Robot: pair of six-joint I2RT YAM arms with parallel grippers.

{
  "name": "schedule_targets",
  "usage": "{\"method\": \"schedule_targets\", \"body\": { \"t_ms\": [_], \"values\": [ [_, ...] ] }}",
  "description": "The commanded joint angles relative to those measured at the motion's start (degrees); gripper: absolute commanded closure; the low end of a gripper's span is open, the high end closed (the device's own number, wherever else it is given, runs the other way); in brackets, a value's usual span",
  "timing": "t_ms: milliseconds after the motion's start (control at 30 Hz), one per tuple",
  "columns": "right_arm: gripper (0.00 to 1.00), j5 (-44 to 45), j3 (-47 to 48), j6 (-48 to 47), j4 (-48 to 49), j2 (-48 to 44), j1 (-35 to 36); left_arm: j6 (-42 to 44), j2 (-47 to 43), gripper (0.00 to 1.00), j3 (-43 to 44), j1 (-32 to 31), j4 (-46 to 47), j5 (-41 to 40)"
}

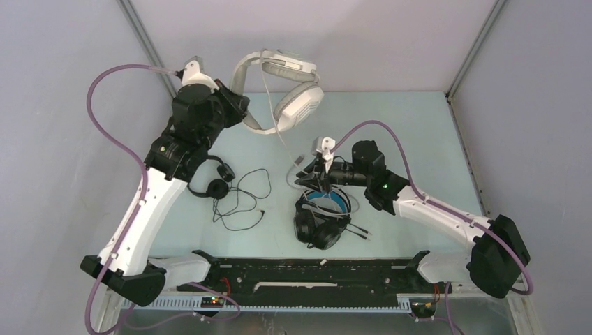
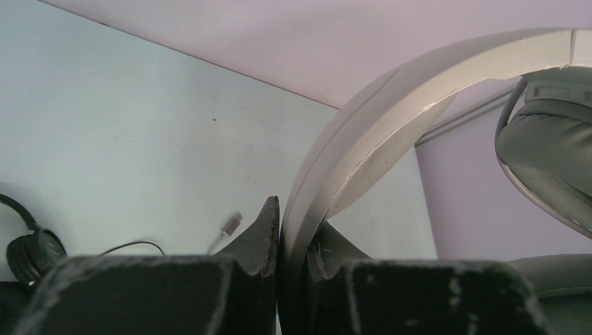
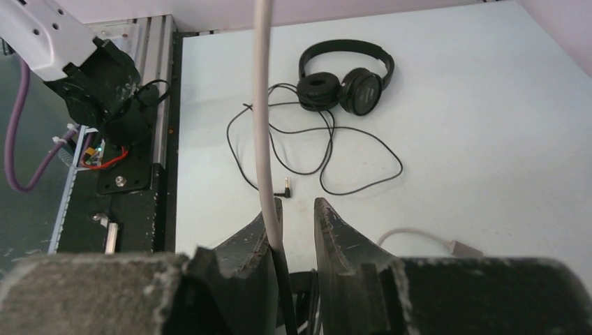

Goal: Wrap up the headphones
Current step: Wrap the headphones cable around the headphones.

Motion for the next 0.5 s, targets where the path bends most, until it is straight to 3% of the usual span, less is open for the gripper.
{"method": "schedule_targets", "body": {
  "t_ms": [0,167,267,400,467],
  "values": [
    [0.75,-2.61,-1.25,-1.08,4.28,-0.68,-2.67,-5.23,-3.11,1.0,2.16,1.81,7.32,7.1],
    [0.78,-2.05,-2.33,1.31,6.1,1.04,-5.27,-6.69,-3.72,1.0,2.26,3.77,7.99,12.03],
    [0.85,-0.62,-2.67,4.19,8.63,2.28,-7.63,-6.89,-4.13,1.0,2.47,4.9,8.03,15.12],
    [1.0,-0.22,-2.67,6.99,11.51,2.45,-11.0,-7.08,-4.55,1.0,1.75,6.3,9.3,24.79],
    [1.0,0.24,-2.67,7.36,12.89,1.87,-12.12,-6.56,-4.52,1.0,1.07,6.46,10.41,30.4]
  ]
}}
